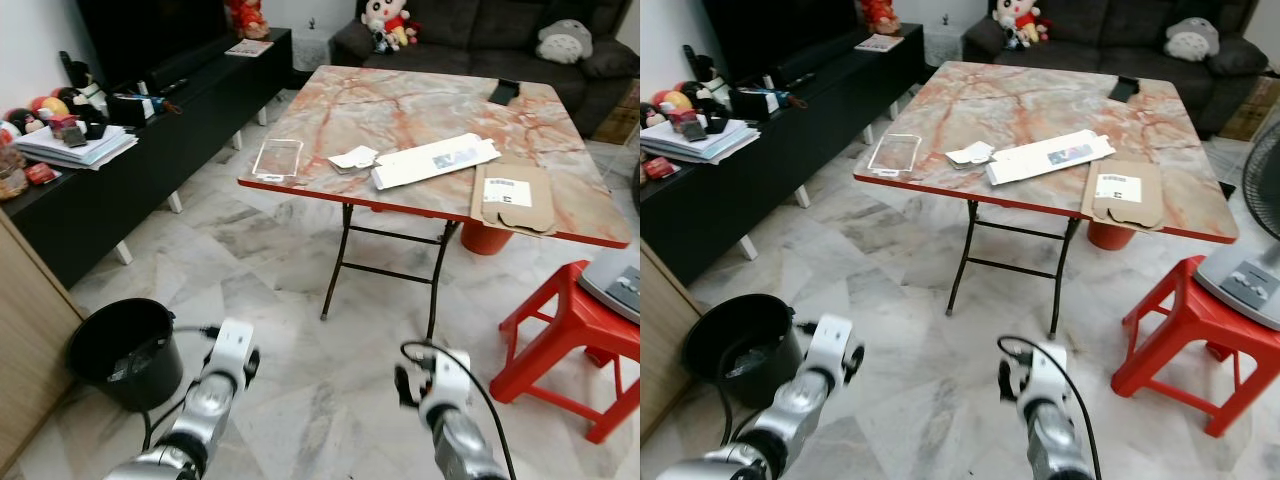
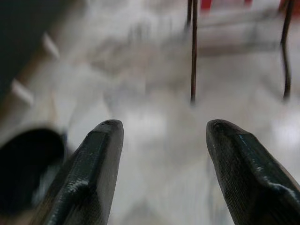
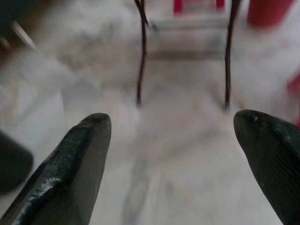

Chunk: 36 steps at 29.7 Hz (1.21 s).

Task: Picking trash to rubbish bin

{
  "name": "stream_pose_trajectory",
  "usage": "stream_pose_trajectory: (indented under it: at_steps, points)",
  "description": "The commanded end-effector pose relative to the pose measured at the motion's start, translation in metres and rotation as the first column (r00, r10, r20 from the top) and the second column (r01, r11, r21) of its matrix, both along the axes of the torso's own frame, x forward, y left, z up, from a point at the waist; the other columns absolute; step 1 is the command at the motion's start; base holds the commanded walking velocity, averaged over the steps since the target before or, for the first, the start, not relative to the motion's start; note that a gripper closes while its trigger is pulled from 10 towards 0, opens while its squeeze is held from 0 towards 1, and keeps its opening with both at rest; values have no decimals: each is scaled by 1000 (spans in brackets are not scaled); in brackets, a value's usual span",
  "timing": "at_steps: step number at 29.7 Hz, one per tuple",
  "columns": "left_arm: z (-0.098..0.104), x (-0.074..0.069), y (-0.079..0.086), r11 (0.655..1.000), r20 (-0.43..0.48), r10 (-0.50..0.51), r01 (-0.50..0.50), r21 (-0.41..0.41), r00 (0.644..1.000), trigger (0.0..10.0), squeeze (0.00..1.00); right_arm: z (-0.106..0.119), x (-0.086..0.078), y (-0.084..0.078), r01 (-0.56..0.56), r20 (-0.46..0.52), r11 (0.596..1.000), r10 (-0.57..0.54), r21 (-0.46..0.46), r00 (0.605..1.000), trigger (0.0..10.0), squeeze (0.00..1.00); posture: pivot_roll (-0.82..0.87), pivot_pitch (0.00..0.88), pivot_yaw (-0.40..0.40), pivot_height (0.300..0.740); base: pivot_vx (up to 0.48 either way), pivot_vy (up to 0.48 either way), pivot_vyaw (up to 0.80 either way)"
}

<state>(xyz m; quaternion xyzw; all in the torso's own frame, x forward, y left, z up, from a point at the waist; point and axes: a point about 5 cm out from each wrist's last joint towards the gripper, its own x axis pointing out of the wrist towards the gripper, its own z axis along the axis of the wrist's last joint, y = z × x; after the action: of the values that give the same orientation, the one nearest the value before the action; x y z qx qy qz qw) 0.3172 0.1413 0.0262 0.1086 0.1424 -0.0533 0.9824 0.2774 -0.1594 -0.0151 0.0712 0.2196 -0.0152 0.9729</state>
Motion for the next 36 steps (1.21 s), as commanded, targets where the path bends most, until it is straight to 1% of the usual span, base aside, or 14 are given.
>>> stream_pose_trajectory:
  at_steps: [1,3,5,9,10,11,13,16,19,20,23,26,30,36]
  points:
    - [13,8,2,999,68,35,-33,-31,997,10000,0,19,17,3,-10,108,1000,11,-4,994,10000,0,-91,0,4,740,0,0,0]
    - [20,12,5,998,106,54,-50,-41,993,10000,0,32,27,7,-19,175,1000,22,-14,984,10000,0,-92,1,4,740,0,0,0]
    - [33,18,13,996,186,84,-78,-40,979,10000,0,57,44,14,-35,298,999,38,-15,954,10000,0,-96,5,8,740,0,0,0]
    - [46,24,20,991,251,130,-121,-50,959,10000,0,81,57,22,-51,400,999,53,-15,915,10000,0,-93,7,7,740,0,0,0]
    - [51,26,20,992,281,128,-121,-41,951,10000,0,88,61,25,-56,431,998,57,-15,900,10000,0,-91,9,7,740,0,0,0]
    - [51,26,20,992,281,128,-121,-41,951,10000,0,88,61,25,-56,431,998,57,-15,900,10000,0,-91,9,7,740,0,0,0]
    - [61,31,15,993,324,116,-111,-35,939,10000,0,101,67,33,-73,483,997,74,-20,872,10000,0,-93,9,9,740,285,0,0]
    - [68,35,10,995,354,100,-99,-20,930,10000,0,111,70,39,-87,520,996,89,-28,850,10000,0,-99,0,8,740,311,0,0]
    - [69,36,7,996,357,93,-91,-21,929,10000,0,113,70,40,-94,527,995,100,-38,844,10000,0,-101,0,4,740,325,0,0]
    - [71,37,4,997,367,73,-76,-6,927,10000,0,114,71,41,-94,530,995,98,-34,842,10000,0,-101,0,4,740,334,0,0]
    - [75,38,2,998,390,60,-64,-1,919,10000,0,116,70,41,-108,546,994,97,-12,832,10000,0,-104,0,5,740,351,0,0]
    - [81,39,3,998,416,48,-60,16,908,10000,0,117,70,41,-114,549,993,103,-15,829,10000,0,-102,0,1,740,356,0,0]
    - [87,42,7,997,438,57,-74,21,897,10000,0,117,70,43,-120,552,993,103,-6,828,10000,0,-100,0,-1,740,365,0,-800]
    - [91,44,9,996,449,63,-82,24,891,10000,0,122,70,46,-122,576,992,101,-1,811,10000,0,-105,0,7,740,366,0,0]
